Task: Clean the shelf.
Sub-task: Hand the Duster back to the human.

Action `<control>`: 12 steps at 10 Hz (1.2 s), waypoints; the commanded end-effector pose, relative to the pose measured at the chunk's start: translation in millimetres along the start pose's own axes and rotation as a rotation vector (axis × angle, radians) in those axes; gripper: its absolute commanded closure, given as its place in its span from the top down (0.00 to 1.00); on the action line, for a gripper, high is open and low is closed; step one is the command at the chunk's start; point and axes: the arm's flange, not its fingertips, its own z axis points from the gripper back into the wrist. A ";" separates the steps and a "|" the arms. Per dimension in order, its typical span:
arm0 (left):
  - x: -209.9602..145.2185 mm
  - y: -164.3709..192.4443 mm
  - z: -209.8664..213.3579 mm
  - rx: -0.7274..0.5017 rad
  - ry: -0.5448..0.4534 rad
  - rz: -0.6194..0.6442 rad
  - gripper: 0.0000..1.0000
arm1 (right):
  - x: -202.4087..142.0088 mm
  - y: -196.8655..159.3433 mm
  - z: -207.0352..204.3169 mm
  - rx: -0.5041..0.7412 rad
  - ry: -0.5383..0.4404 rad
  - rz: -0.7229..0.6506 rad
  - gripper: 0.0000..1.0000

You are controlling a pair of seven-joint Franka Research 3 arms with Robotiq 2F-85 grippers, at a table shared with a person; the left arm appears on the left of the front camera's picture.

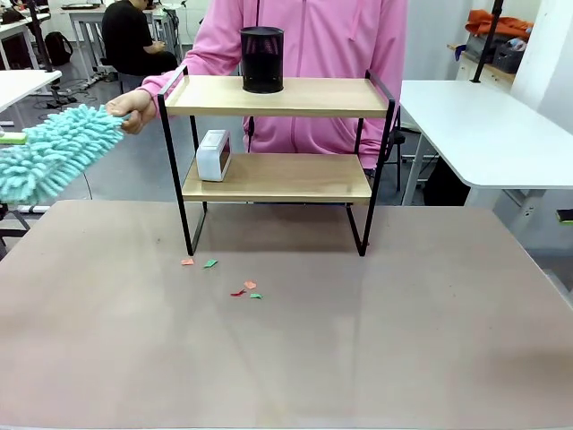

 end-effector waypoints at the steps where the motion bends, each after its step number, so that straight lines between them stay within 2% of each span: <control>1: -20.7 -1.7 -3.4 0.005 0.136 -0.063 1.00 | -0.1 -1.0 4.0 -0.011 0.012 0.022 1.00; 2: -36.0 -3.5 -14.9 -0.040 0.356 -0.113 1.00 | -0.1 -1.0 4.0 -0.011 0.012 0.022 1.00; 3: -45.7 -2.6 -35.3 -0.022 0.427 -0.121 1.00 | -0.1 -1.0 4.0 -0.011 0.012 0.022 1.00; 4: -53.0 -1.6 -66.5 -0.070 0.512 -0.108 1.00 | -0.1 -1.0 4.0 -0.011 0.012 0.022 1.00; 6: -57.5 -0.6 -130.9 -0.074 0.451 -0.125 1.00 | -0.1 -1.0 4.0 -0.011 0.012 0.022 1.00; 8: -60.1 7.8 -166.3 -0.066 0.431 -0.127 1.00 | 0.0 0.1 0.2 0.000 -0.001 0.000 1.00; 9: -55.7 10.2 -168.2 -0.065 0.389 -0.131 1.00 | -16.6 0.4 -29.0 0.096 0.078 0.006 1.00; 10: -51.4 11.8 -161.5 -0.079 0.336 -0.118 1.00 | -30.0 -6.2 -67.7 0.091 0.127 0.002 1.00; 12: -41.1 18.7 -138.7 -0.084 0.214 -0.066 1.00 | -42.1 -25.4 -111.4 0.093 0.127 -0.011 1.00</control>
